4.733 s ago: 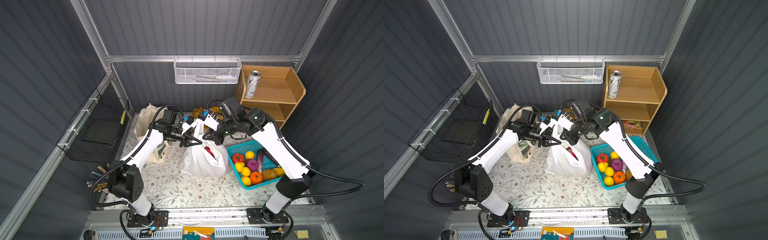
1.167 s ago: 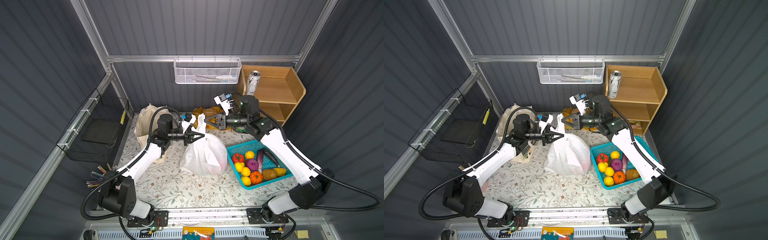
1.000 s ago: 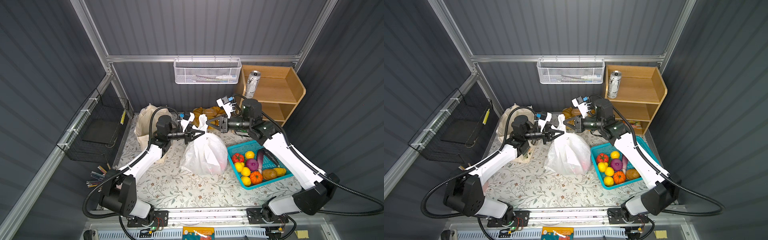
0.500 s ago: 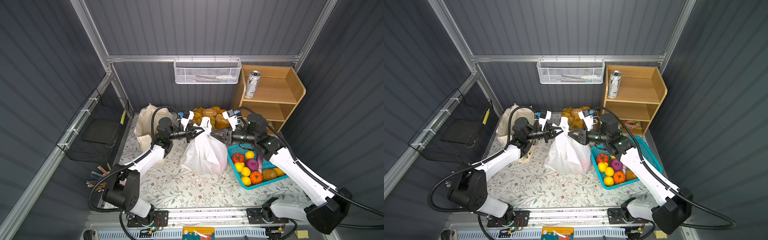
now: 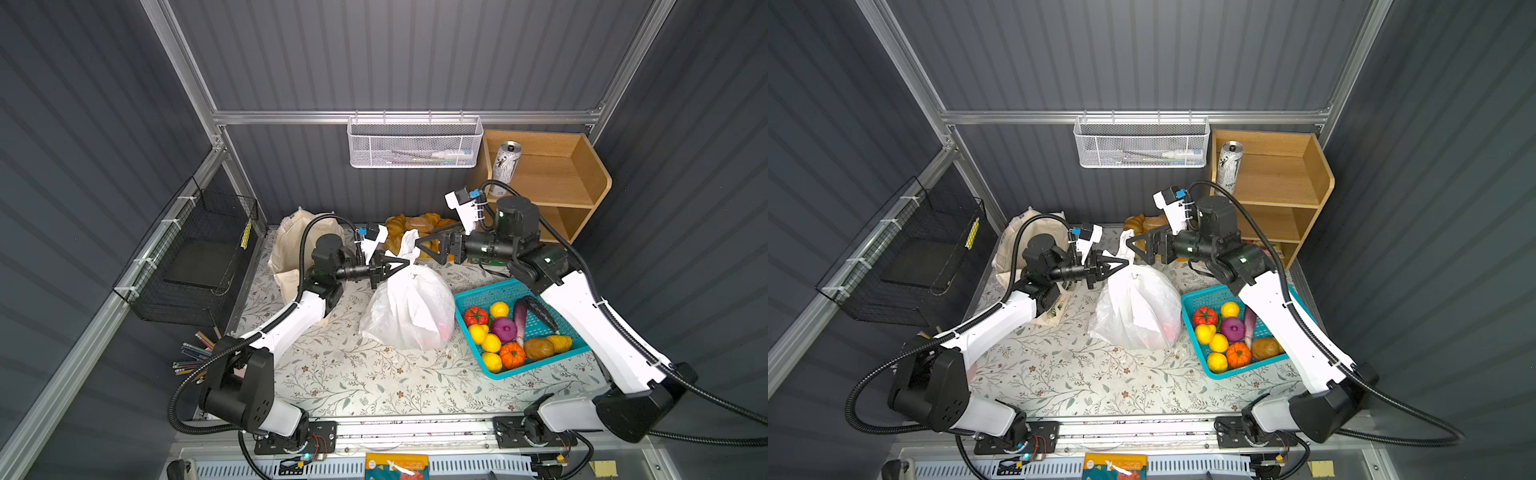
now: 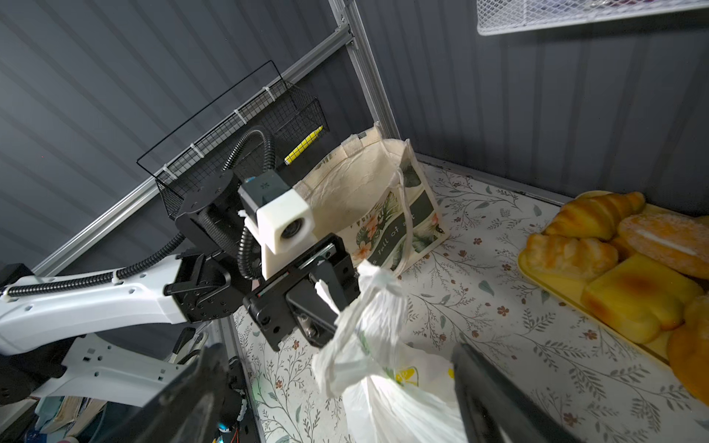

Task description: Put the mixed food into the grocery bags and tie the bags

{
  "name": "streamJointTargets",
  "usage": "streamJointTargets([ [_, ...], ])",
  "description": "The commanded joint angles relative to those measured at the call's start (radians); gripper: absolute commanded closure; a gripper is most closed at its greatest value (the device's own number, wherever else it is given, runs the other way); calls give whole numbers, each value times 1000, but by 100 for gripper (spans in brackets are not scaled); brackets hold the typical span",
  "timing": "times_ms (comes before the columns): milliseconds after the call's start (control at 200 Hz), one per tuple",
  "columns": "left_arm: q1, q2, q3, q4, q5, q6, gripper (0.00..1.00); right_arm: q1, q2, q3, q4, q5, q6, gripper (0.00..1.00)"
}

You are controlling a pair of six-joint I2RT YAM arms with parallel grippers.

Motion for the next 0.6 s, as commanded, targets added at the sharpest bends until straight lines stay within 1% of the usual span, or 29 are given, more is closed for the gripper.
streamJointTargets([
  [0,6,-18,20,-48,28,45,100,5,70,51,-49,-40,-12,11],
  [50,6,-16,24,-49,28,44,100,4,100,70,-49,-68,-3,17],
  [85,6,-14,26,-52,26,45,100,6,117,83,-49,-90,3,26],
  [105,6,-11,28,-56,25,45,100,5,125,88,-49,-102,5,34],
  [125,6,-10,30,-55,25,44,100,6,131,93,-51,-113,8,44],
  [165,6,-5,33,-56,22,41,100,6,136,96,-53,-119,8,69],
  [195,6,-4,37,-56,12,34,100,6,131,93,-53,-117,7,89],
  [215,6,-2,38,-56,1,27,100,4,125,89,-54,-110,3,100],
  [250,6,-1,40,-55,-21,17,100,5,108,78,-53,-96,-4,100],
  [280,6,-2,38,-56,-39,13,92,3,90,66,-50,-88,-7,100],
  [310,6,-1,37,-50,-47,6,87,1,73,57,-48,-83,-8,100],
  [455,6,20,25,70,-58,-81,84,0,0,-4,-44,-58,-6,100],
  [510,6,29,27,90,-58,-99,90,1,-29,-42,-29,-60,8,100],
  [560,6,37,24,122,-58,-123,100,8,-57,-87,-2,-67,28,100],
  [595,5,42,24,151,-52,-143,100,15,-74,-118,17,-71,40,100],
])
